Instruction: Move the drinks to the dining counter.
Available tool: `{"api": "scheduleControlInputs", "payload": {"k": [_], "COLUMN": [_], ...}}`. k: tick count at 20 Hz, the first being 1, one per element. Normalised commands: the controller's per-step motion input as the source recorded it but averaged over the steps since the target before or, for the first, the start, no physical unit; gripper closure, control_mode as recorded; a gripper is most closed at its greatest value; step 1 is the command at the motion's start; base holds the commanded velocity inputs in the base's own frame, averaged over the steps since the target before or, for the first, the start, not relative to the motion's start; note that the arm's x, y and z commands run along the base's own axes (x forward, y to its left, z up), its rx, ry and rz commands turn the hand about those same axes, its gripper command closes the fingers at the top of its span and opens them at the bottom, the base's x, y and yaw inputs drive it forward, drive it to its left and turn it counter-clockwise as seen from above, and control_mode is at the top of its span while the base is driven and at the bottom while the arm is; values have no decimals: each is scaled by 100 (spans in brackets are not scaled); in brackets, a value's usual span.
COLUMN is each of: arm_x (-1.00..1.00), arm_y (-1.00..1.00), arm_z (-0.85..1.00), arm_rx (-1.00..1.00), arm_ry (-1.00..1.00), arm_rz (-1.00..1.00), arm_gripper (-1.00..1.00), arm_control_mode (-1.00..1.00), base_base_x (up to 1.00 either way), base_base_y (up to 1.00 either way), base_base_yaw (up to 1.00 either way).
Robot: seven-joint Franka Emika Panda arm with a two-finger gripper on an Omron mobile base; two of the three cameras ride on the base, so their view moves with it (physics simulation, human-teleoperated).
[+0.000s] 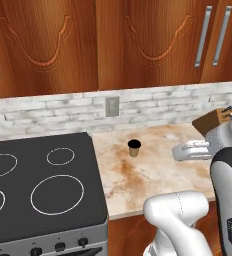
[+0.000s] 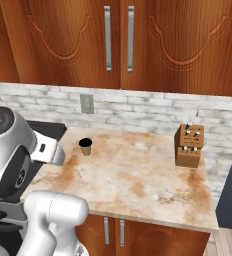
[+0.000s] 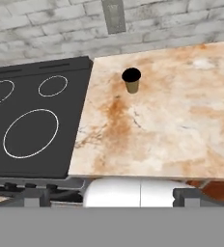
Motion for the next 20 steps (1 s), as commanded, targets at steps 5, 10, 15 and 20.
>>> {"api": "scheduleControlInputs", "payload": {"k": [5,10,15,20], "arm_x": [6,36,30,47], "arm_y": [-23,-15,-2,0], "arm_z": [-18,0,-17,-20], "arm_rx": [25,16,8,4], "arm_ry": [-19,-12,-9,-7], "arm_rz": [0,0,0,0], "arm_gripper": [-100,-100,-100,-100], "arm_control_mode": [-100,-100,-100,-100], "base_base_x": [0,0,0,0], "base_base_y": [0,0,0,0], "base_base_yaw": [0,0,0,0]}}
